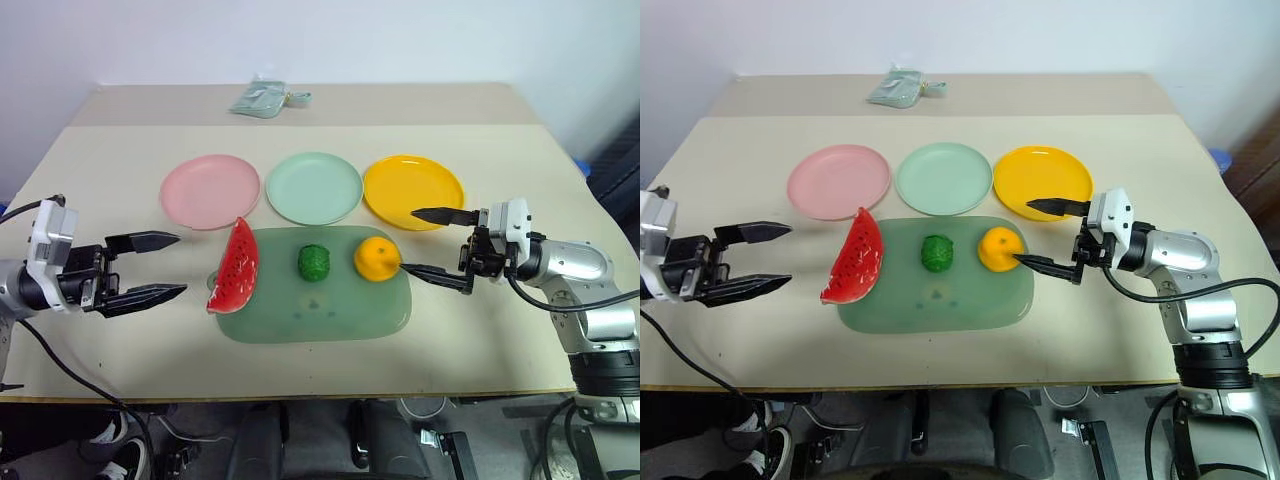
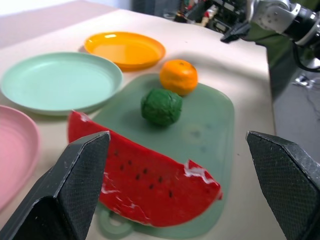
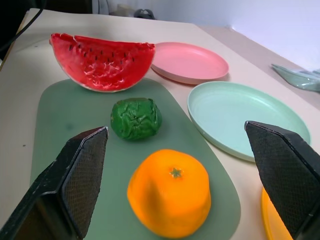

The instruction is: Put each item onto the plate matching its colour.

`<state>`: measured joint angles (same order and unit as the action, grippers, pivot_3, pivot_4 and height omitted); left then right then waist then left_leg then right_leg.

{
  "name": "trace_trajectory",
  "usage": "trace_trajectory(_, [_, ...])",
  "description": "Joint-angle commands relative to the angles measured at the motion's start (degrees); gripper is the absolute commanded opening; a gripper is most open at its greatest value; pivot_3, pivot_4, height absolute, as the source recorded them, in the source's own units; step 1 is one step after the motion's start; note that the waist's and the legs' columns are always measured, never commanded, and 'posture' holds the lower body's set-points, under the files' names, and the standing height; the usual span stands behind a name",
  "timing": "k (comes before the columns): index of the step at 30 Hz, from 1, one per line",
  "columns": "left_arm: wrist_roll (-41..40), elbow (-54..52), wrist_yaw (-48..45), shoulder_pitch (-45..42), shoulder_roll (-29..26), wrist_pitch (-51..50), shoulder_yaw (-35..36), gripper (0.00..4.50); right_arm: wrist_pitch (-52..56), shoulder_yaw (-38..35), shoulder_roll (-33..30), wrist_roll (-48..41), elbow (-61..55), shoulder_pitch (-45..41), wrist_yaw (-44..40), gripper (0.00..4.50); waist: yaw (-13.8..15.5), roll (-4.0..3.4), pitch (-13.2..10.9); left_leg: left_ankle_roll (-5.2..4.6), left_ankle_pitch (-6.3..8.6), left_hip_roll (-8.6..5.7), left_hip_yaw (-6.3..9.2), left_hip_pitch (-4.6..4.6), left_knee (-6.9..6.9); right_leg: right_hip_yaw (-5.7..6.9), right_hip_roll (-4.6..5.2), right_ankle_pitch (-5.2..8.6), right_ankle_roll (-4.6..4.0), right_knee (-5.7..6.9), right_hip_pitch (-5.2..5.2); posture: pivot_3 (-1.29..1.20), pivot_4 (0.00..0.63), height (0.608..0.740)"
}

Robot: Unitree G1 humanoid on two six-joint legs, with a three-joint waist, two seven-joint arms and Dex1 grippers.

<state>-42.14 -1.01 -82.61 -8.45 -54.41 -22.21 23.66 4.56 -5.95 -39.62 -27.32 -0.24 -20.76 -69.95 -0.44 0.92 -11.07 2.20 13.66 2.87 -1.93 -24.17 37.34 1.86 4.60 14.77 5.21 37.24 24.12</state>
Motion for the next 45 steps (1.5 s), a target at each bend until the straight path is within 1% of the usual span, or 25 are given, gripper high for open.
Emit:
trace_trajectory(1, [-0.7,-2.8,0.9,-0.8,0.1,-0.2,0.3,4.5,-1.8,-0.6,0.7,-0.2,-0.3,-1.2,0.2,4.49,-0.1,0.0,0.0,0.0,0.0,0.0,0.0,0.0,0.0,0.0,0.0,0.0,0.0,0.0,0.0,0.0,0.15,0.74])
trace_trajectory(8, [-1.9,-4.6,3.1,-1.7,0.5,-2.1,0.6,4.5,-0.9,-0.5,1.0,-0.8,-1.5,-0.5,0.9,4.49,-0.1,0.0,0.0,0.0,0.0,0.0,0.0,0.0,-0.01,0.0,-0.01,0.0,0.0,0.01,0.0,0.0,0.15,0.74])
trace_trajectory(10, [-2.9,-5.5,3.7,-1.1,-0.3,-3.9,1.8,4.5,-1.6,-0.2,0.9,-0.5,-0.4,-1.0,0.3,4.49,-0.2,0.0,0.0,0.0,0.0,0.0,0.0,0.0,-0.01,0.0,-0.01,0.0,0.0,0.01,0.0,0.0,0.15,0.74])
trace_trajectory(13, [-5.3,-7.7,5.6,1.0,-3.3,-10.8,3.9,4.5,-1.5,0.1,1.3,-0.4,0.6,-2.2,0.2,4.49,-0.3,0.0,0.0,0.0,0.0,0.01,0.01,0.0,-0.01,0.0,-0.01,0.0,0.0,0.01,0.0,0.0,0.15,0.74])
trace_trajectory(14, [-8.4,-9.2,8.2,0.5,-4.0,-15.2,4.9,4.5,-1.3,0.4,1.5,-0.6,0.7,-2.6,0.0,4.49,-0.3,0.0,0.0,0.0,0.0,0.01,0.01,0.0,-0.02,0.0,-0.01,0.0,0.0,0.01,0.01,0.0,0.15,0.74])
trace_trajectory(16, [-13.2,-11.9,16.3,-1.3,-5.8,-24.6,6.1,4.5,-1.0,1.0,2.1,-1.0,0.8,-3.2,-0.3,4.49,-0.3,0.01,0.0,0.0,0.0,0.03,0.03,0.01,-0.03,0.0,-0.02,0.0,0.0,0.02,0.01,0.0,0.15,0.74])
trace_trajectory(18, [-15.3,-15.5,22.4,-2.3,-5.9,-29.0,6.2,4.5,-1.4,1.0,3.0,-0.9,1.5,-4.4,0.0,4.49,-0.2,0.01,0.0,0.0,0.0,0.02,0.05,0.01,-0.01,-0.01,0.0,0.0,0.0,0.03,0.0,0.0,0.15,0.74])
trace_trajectory(20, [-15.2,-18.7,29.8,-3.3,-6.0,-33.0,5.8,4.5,0.7,0.9,3.6,-2.2,0.5,-5.4,0.3,4.49,-0.2,0.01,0.0,0.0,0.0,0.0,0.05,0.01,0.0,-0.01,0.03,0.0,0.01,0.03,-0.01,0.0,0.15,0.74])
trace_trajectory(21, [-15.7,-20.4,34.3,-4.7,-5.0,-34.3,5.4,4.5,1.0,1.2,3.7,-2.4,0.2,-5.9,-0.1,4.49,-0.2,0.01,0.0,0.0,0.0,0.0,0.05,0.01,-0.01,-0.02,0.03,0.0,0.01,0.03,-0.01,0.0,0.15,0.74])
trace_trajectory(23, [-19.6,-23.8,44.5,-8.1,-2.6,-39.1,4.7,4.5,0.5,1.9,4.0,-1.9,1.4,-7.0,-1.3,4.49,0.0,0.01,0.0,0.0,0.0,0.0,0.08,0.01,-0.01,-0.01,0.01,0.0,0.01,0.04,-0.01,0.0,0.15,0.74])
trace_trajectory(25, [-18.9,-27.9,56.6,-10.3,1.5,-42.4,3.2,4.5,-0.8,2.7,4.8,-0.8,4.0,-8.1,-2.0,4.49,-0.2,0.03,0.0,0.01,0.0,-0.01,0.1,0.0,0.03,-0.01,0.02,-0.01,0.02,0.06,-0.03,0.0,0.15,0.74])
trace_trajectory(26, [-18.1,-29.9,60.9,-10.7,2.7,-43.9,2.3,4.5,-1.3,2.9,5.2,-0.5,4.8,-8.4,-2.2,4.49,-0.2,0.03,0.0,0.01,0.0,-0.02,0.1,0.03,0.04,-0.02,0.03,-0.01,0.02,0.06,-0.07,0.0,0.15,0.74])
trace_trajectory(27, [-17.7,-31.4,64.1,-11.1,3.7,-45.0,1.6,4.5,-1.6,3.1,5.6,-0.4,5.2,-8.5,-2.3,4.49,-0.2,0.04,0.0,0.01,0.0,-0.02,0.09,0.09,0.03,-0.04,0.03,-0.01,0.02,0.06,-0.11,0.0,0.15,0.74])
trace_trajectory(28, [-19.1,-32.1,68.6,-12.1,6.1,-46.5,1.6,4.5,-1.5,3.3,5.9,-0.6,5.1,-8.5,-2.4,4.49,-0.2,0.04,0.0,0.01,0.0,-0.02,0.11,0.11,0.02,-0.04,0.02,-0.01,0.02,0.06,-0.13,0.0,0.15,0.74])
trace_trajectory(29, [-19.8,-33.4,71.5,-12.5,7.2,-48.1,0.9,4.5,-1.5,3.3,6.1,-0.7,5.0,-8.4,-2.5,4.49,-0.2,0.03,0.0,0.01,0.0,-0.02,0.11,0.11,0.02,-0.04,0.01,-0.01,0.02,0.07,-0.13,0.0,0.15,0.74])
trace_trajectory(31, [-17.5,-37.5,76.6,-12.8,7.8,-50.9,-2.4,4.5,-1.8,3.4,6.2,-0.6,5.0,-8.2,-2.7,4.49,-0.2,0.06,0.0,0.01,-0.01,-0.02,0.13,0.11,0.02,-0.04,0.0,-0.01,0.01,0.08,-0.13,0.0,0.15,0.74])
trace_trajectory(32, [-18.1,-38.2,78.8,-13.0,8.3,-53.3,-3.2,4.5,-1.9,3.2,6.0,-0.4,5.2,-8.2,-2.7,4.49,-0.2,0.06,0.0,0.01,-0.01,-0.03,0.12,0.11,0.02,-0.05,0.0,-0.01,0.01,0.07,-0.13,0.0,0.15,0.74])
trace_trajectory(35, [-20.6,-38.7,84.0,-13.1,12.6,-55.5,-3.0,4.5,-2.2,2.9,5.3,-0.1,5.3,-7.8,-2.7,4.49,-0.1,0.05,0.0,0.02,-0.01,-0.04,0.11,0.14,0.02,-0.07,0.02,-0.01,0.01,0.08,-0.14,0.0,0.15,0.74])
trace_trajectory(37, [-19.8,-38.5,87.2,-12.9,15.6,-56.0,-2.9,4.5,-2.1,2.8,5.2,-0.2,4.8,-7.4,-2.7,4.49,-0.1,0.06,0.0,0.02,-0.01,-0.04,0.11,0.14,0.03,-0.07,0.01,-0.01,0.01,0.08,-0.15,0.0,0.15,0.74])
trace_trajectory(39, [-18.3,-38.6,89.8,-12.8,17.3,-56.7,-3.4,4.5,-2.1,2.8,5.2,-0.1,4.7,-7.2,-2.5,4.49,-0.1,0.06,0.0,0.02,-0.01,-0.04,0.11,0.15,0.04,-0.07,0.02,-0.01,0.01,0.09,-0.15,0.0,0.15,0.74])
trace_trajectory(45, [-17.2,-39.5,91.9,-11.4,19.1,-58.4,-4.0,4.5,-2.1,2.4,5.1,0.1,4.3,-6.4,-1.5,4.49,-0.1,0.06,0.0,0.03,-0.02,-0.05,0.1,0.15,0.03,-0.07,0.0,-0.01,0.01,0.08,-0.16,0.0,0.15,0.74])
